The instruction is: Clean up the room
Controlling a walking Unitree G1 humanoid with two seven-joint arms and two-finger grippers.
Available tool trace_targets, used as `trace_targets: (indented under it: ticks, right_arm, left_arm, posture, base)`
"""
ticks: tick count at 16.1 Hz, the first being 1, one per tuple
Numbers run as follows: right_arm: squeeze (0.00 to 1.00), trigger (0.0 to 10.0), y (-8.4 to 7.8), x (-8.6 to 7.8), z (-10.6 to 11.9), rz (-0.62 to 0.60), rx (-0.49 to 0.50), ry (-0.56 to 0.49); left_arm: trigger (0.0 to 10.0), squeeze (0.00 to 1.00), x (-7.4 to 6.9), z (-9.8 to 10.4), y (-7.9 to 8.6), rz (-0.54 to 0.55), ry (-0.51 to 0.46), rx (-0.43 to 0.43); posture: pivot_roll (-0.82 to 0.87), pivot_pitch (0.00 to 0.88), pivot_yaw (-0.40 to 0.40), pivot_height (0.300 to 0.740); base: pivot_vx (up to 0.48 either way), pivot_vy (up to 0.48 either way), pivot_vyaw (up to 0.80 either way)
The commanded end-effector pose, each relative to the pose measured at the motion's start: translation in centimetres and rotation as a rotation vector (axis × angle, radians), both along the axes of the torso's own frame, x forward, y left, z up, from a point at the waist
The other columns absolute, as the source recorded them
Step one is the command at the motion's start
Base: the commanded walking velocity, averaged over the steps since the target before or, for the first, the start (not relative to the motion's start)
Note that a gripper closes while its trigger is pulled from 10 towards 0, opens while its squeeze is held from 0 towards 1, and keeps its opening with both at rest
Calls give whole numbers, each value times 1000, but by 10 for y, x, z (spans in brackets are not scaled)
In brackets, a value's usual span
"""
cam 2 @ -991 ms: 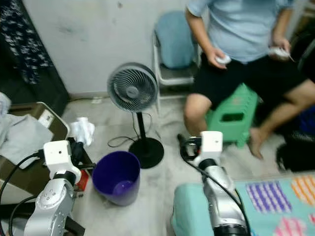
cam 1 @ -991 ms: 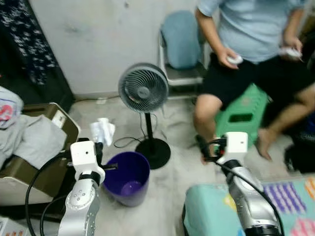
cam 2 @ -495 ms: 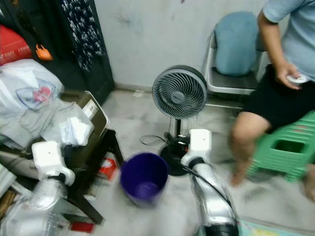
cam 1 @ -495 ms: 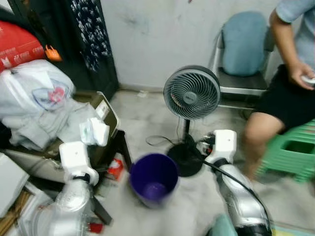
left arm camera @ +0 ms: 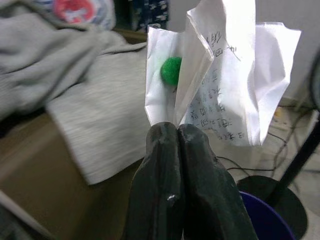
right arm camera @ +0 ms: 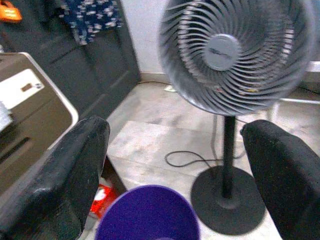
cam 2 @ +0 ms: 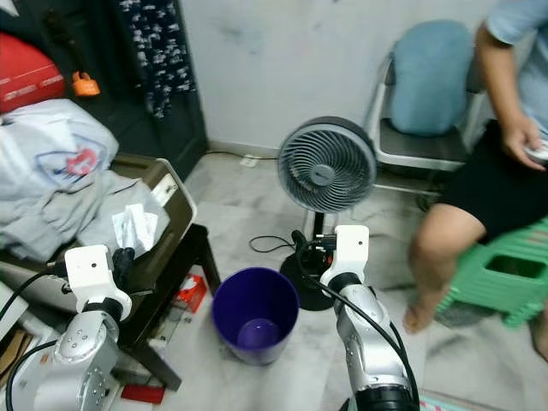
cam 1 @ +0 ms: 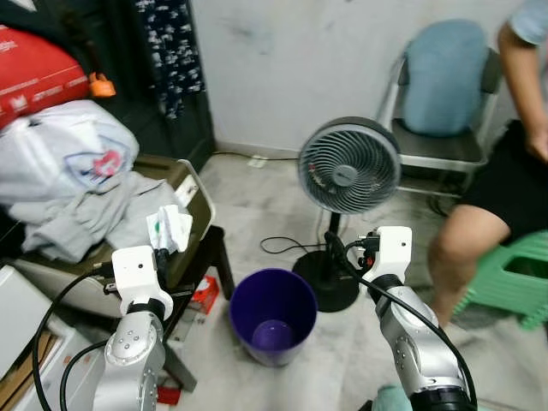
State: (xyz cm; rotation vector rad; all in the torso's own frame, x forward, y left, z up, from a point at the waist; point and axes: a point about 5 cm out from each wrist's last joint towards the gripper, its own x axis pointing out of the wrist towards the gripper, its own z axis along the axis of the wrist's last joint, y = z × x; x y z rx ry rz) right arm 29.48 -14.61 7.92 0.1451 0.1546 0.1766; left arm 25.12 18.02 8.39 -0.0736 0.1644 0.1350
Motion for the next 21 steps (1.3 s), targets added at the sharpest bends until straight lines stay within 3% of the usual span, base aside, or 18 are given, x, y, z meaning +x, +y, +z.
trace_targets:
  ticks: [1,6,11,15,21]
  right_arm:
    - [0,10000,-3,2,-1,-15,1,12]
    - [0,10000,-2,2,-1,-17,11,13]
    - [0,10000,-2,3,-1,-16,11,13]
    - [0,10000,-2,3,-1,-19,17,14]
    - [0,10000,-2,3,-1,-23,23,15]
  left_arm:
    - [0,0,2,3,-1,-5,-13,-1]
    - [0,0,2,3,-1,-6,-13,-6]
    - [0,0,3,4,-2,-16,-24,-15]
    - [0,0,4,5,-2,-22,-26,-18]
    - [0,0,3,4,-3,-29,-22,-16]
  posture:
    - [-111,0,19,740]
    - [-111,0,21,740]
    - [-111,0,22,740]
    - [-111,0,23,740]
    - [-112,0,25,740]
  base:
    - [0,0,-800]
    - [0,0,-741]
    - [0,0,0]
    - [0,0,-688]
    - [40,0,0]
